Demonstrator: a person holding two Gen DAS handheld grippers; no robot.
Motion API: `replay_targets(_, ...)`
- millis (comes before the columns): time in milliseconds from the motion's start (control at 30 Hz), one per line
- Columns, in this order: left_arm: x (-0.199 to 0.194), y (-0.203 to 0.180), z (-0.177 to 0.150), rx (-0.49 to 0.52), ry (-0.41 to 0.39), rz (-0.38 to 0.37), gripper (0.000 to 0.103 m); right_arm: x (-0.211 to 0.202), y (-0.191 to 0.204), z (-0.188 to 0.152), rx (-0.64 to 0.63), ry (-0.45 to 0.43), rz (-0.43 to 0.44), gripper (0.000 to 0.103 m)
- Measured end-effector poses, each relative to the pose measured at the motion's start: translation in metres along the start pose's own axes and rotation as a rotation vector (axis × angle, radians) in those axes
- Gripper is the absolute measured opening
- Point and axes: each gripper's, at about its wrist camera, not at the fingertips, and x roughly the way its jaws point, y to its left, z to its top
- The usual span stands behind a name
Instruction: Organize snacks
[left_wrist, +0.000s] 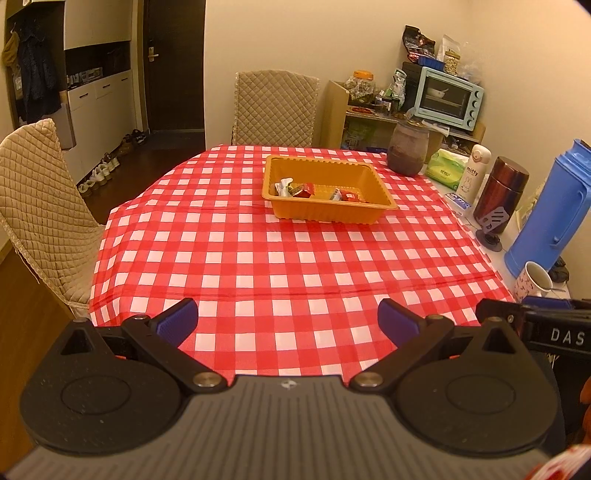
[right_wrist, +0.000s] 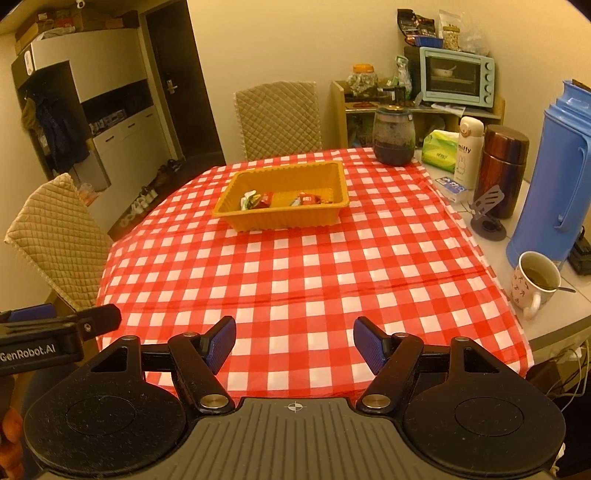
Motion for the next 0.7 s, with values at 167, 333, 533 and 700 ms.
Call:
replay_targets(167, -0.0019, -0.001, -0.0023, 0.007, -0.003, -0.001, 0.103, -0.0025, 0.0005, -0.0003, 0.0, -0.005, -0.001, 0.07)
replay_targets(333, -0.0032, -0.0018, -0.0029, 0.008, -0.005, 0.0, 0.103, -0.0045, -0.0001, -0.0016, 0.0, -0.007, -0.002, 0.07)
replay_targets(533, -0.0049, -0.0032, -0.003, 0.01, -0.005, -0.002, 0.103, -0.0058, -0.0004, -0.0023, 0.001, -0.008, -0.003, 0.07)
replay_targets(700, -0.0051, -0.0037, -0.0027, 0.011, -0.004, -0.004, 0.103, -0.0059, -0.0002, -0.0024, 0.002, -0.008, -0.002, 0.07)
